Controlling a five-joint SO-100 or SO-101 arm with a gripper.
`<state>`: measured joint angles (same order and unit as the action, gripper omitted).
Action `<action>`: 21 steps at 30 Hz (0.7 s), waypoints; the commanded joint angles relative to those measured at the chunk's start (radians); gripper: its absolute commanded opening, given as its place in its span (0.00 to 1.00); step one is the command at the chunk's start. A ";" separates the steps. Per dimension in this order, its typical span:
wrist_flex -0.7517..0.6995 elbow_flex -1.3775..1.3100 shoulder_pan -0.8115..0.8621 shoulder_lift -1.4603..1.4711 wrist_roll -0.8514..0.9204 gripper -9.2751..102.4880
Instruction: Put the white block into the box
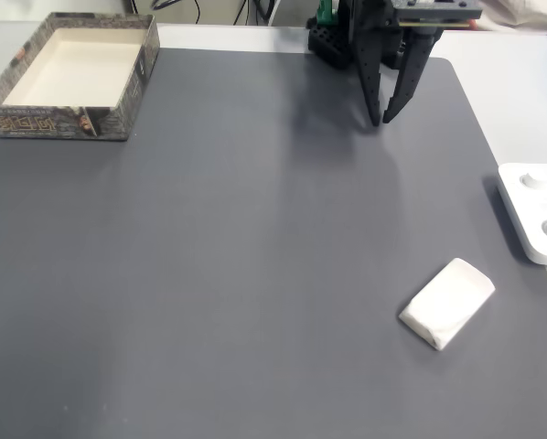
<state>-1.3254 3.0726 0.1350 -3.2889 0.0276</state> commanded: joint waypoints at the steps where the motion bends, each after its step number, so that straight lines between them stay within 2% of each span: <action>1: -0.005 0.020 -0.011 -0.035 0.008 0.07; 21: -0.005 0.020 -0.011 -0.035 0.008 0.07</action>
<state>-1.3254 3.0726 0.1350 -3.2889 0.0276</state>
